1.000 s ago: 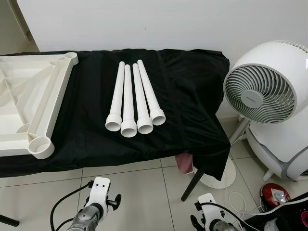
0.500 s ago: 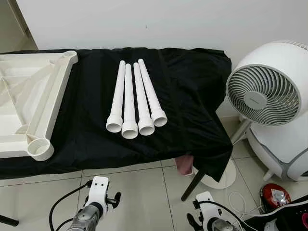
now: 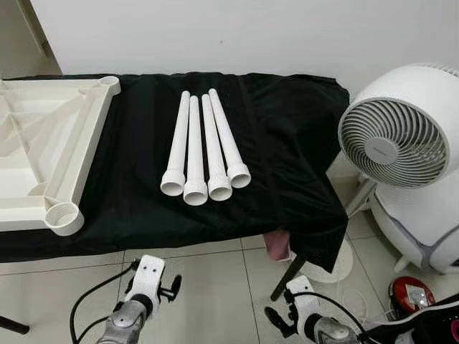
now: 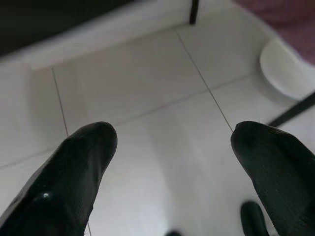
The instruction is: Building children table
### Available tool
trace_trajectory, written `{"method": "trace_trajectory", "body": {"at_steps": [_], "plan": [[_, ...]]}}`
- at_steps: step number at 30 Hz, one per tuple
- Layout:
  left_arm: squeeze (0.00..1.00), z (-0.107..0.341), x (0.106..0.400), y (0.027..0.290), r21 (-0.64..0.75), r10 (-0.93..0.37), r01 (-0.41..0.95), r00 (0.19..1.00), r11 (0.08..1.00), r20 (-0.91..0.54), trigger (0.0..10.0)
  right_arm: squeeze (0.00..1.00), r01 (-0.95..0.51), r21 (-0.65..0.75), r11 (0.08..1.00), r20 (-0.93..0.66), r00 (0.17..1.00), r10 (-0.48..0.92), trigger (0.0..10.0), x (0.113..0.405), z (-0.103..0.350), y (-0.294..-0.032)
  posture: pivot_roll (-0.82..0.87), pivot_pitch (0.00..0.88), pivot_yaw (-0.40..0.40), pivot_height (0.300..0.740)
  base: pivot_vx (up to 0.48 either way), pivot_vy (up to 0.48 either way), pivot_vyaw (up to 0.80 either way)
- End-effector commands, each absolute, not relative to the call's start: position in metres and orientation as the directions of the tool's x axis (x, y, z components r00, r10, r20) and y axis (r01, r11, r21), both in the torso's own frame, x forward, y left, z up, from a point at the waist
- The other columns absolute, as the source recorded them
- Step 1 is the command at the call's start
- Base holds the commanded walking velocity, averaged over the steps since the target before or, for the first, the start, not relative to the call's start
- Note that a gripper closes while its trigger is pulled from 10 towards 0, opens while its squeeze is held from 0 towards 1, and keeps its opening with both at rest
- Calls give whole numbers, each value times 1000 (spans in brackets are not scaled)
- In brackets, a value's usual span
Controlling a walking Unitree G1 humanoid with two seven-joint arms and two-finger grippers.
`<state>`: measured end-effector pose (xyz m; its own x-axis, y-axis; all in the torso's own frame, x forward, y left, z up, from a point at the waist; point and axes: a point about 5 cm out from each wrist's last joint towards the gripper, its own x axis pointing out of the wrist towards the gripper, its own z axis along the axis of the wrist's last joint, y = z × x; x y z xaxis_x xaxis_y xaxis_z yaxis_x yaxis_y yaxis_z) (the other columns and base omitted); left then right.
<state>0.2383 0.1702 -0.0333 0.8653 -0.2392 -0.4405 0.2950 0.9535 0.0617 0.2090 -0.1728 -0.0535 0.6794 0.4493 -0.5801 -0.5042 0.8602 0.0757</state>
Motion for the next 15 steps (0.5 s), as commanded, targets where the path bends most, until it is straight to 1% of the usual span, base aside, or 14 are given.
{"method": "trace_trajectory", "body": {"at_steps": [1,2,3,4,6,8,11,13,14,15], "plan": [[0,-32,222,148,-175,-715,720,569,672,-406,10000,0,-504,90,859,-574,679,458,10000,208,-53,-176,-81,0,-18,740,0,0,0],[0,-27,224,147,-172,-749,753,545,635,-377,10000,0,-549,107,829,-543,666,511,10000,210,-49,-176,-84,0,-16,740,0,0,0],[0,-27,224,147,-172,-749,753,545,635,-377,10000,0,-549,107,829,-543,666,511,10000,210,-49,-176,-84,0,-16,740,0,0,0],[0,-22,225,145,-171,-782,786,515,594,-351,10000,0,-595,117,795,-512,650,562,10000,212,-44,-176,-88,0,-16,740,0,0,0],[0,-12,226,140,-141,-850,863,429,486,-305,10000,0,-699,115,706,-452,596,664,10000,216,-32,-177,-93,0,-15,740,0,0,0],[0,-12,226,140,-141,-850,863,429,486,-305,10000,0,-699,115,706,-452,596,664,10000,216,-32,-177,-93,0,-15,740,0,0,0],[0,3,221,137,-104,-913,932,310,347,-265,10000,0,-797,115,594,-402,509,761,10000,217,-21,-177,-98,0,-14,740,0,0,0],[0,3,221,137,-104,-913,932,310,347,-265,10000,0,-797,115,594,-402,509,761,10000,217,-21,-177,-98,0,-14,740,0,0,0],[0,9,219,138,-86,-927,950,269,300,-259,10000,0,-827,114,551,-391,473,790,10000,217,-18,-178,-99,0,-16,740,0,0,0],[0,9,219,138,-86,-927,950,269,300,-259,10000,0,-827,114,551,-391,473,790,10000,217,-18,-178,-99,0,-16,740,0,0,0]]}}
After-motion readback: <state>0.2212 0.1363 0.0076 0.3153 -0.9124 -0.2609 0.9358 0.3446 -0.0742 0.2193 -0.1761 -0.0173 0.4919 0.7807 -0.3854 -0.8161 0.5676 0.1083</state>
